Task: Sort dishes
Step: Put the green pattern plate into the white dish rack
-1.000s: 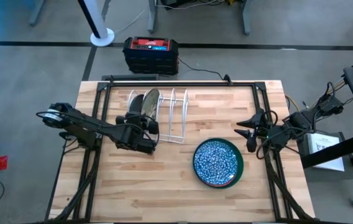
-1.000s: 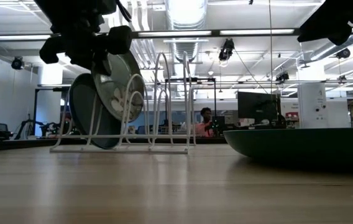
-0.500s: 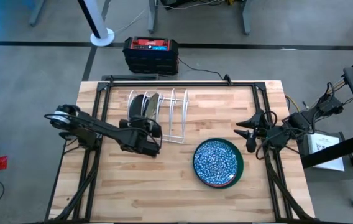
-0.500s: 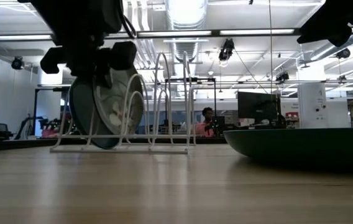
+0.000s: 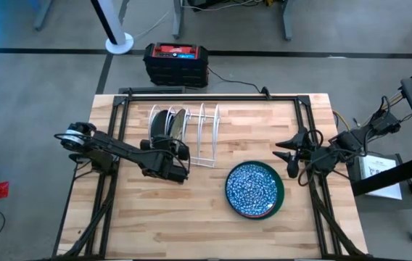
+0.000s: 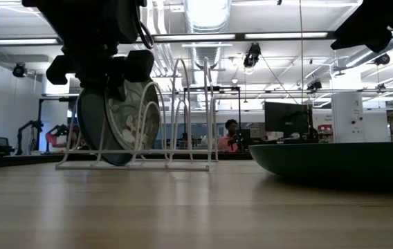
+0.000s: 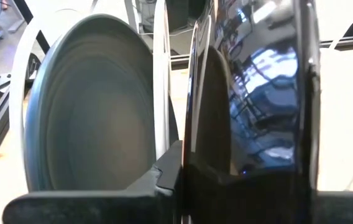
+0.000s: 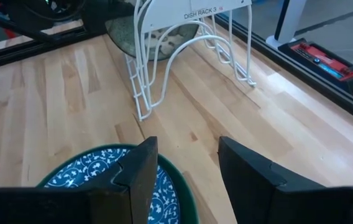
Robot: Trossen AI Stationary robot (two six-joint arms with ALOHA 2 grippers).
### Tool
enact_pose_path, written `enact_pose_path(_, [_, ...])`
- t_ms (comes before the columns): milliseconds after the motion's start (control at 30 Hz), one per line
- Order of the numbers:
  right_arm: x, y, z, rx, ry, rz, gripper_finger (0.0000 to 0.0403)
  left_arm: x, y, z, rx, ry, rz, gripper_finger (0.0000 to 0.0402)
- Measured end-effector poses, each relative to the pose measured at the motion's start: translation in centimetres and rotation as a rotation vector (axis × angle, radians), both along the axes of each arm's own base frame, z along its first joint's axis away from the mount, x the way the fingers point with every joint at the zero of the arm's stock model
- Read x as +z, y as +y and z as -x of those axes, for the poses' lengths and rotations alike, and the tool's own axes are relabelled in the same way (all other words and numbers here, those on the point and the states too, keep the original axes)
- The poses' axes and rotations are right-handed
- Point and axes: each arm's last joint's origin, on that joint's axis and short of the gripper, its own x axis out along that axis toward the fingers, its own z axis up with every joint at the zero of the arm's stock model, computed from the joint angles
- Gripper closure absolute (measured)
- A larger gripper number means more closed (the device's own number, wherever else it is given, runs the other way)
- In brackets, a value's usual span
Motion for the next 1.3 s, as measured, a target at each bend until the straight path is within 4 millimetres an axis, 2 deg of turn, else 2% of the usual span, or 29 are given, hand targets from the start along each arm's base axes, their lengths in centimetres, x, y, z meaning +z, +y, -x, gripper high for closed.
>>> enact_pose_path(1300, [-0.44, 0.01, -0.02, 0.000, 0.012, 0.005, 0.0229, -0.49, 0.43, -0.21, 0.001, 0.038, 0.008, 0.0349])
